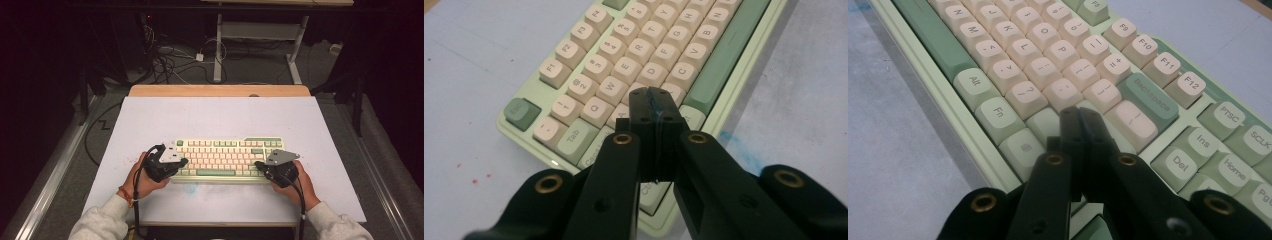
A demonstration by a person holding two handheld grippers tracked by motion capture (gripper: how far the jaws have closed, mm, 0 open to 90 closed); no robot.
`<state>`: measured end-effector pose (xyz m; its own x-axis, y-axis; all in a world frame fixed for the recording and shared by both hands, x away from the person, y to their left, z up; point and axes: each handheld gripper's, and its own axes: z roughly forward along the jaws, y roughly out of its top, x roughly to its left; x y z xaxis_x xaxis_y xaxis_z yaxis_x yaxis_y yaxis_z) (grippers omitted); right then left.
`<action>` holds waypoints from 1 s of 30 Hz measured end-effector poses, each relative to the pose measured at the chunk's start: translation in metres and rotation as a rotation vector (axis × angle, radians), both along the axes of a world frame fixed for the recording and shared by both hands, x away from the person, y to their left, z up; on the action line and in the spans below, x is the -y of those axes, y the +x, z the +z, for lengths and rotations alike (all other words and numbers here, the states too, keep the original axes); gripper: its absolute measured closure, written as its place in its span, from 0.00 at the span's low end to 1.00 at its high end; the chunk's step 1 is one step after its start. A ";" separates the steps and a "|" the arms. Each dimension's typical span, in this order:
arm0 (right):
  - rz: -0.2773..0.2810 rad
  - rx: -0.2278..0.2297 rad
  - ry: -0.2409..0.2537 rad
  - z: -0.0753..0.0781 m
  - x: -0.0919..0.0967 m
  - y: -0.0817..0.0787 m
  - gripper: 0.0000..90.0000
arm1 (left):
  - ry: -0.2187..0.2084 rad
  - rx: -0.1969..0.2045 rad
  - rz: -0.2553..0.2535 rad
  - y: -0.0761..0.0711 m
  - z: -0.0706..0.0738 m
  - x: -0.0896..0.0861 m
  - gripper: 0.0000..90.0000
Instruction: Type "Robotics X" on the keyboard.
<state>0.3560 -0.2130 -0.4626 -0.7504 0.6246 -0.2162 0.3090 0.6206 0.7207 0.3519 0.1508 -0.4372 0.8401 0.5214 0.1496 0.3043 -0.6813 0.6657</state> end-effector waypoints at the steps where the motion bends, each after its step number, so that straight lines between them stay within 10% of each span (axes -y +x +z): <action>1: 0.000 0.000 0.000 0.000 0.000 0.000 1.00 | 0.001 -0.001 -0.004 0.001 0.000 0.002 0.98; 30: 0.003 0.002 -0.001 0.000 0.000 0.000 1.00 | 0.072 -0.059 -0.075 0.021 -0.011 0.038 0.97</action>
